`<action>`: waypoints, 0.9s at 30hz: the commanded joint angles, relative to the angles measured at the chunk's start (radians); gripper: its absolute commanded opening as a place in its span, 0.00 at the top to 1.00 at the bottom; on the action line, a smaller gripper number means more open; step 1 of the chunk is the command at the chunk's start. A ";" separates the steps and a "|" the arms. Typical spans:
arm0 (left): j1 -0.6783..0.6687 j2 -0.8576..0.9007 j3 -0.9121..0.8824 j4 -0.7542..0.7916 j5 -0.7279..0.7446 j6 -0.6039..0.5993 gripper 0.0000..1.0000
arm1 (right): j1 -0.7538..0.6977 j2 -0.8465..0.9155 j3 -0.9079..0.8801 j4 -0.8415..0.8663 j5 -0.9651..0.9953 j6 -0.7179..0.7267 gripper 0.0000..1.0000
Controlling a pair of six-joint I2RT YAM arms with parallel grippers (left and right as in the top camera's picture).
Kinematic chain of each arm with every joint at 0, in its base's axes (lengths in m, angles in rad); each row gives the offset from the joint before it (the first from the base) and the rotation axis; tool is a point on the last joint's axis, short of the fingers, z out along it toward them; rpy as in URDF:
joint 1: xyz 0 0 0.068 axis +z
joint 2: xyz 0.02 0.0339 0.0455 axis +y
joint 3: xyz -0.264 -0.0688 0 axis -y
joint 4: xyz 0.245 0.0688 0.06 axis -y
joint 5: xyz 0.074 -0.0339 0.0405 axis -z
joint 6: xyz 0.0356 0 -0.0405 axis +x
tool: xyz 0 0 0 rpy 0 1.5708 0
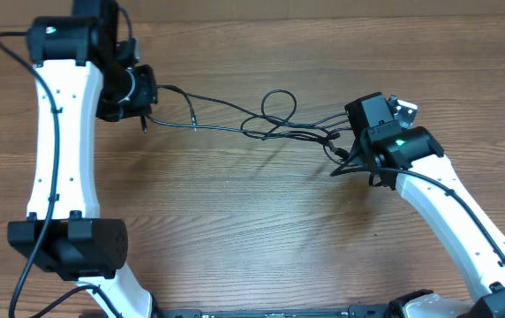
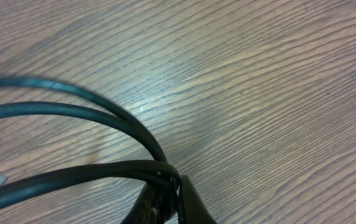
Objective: Untangle cables
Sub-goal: 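Pull the grippers apart, left back-left and right to the right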
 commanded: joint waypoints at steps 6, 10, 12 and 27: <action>0.061 -0.027 0.030 -0.001 -0.059 -0.028 0.96 | -0.050 -0.033 0.016 0.078 -0.006 -0.015 0.96; 0.056 -0.027 0.030 -0.017 -0.040 -0.027 0.91 | -0.050 -0.040 0.035 0.192 -0.401 -0.298 0.96; 0.051 -0.027 0.030 -0.024 -0.015 -0.026 0.58 | -0.050 -0.040 0.054 0.228 -0.650 -0.427 0.96; -0.097 -0.026 0.026 0.013 0.278 0.232 0.21 | -0.048 -0.040 0.093 0.203 -0.925 -0.455 0.96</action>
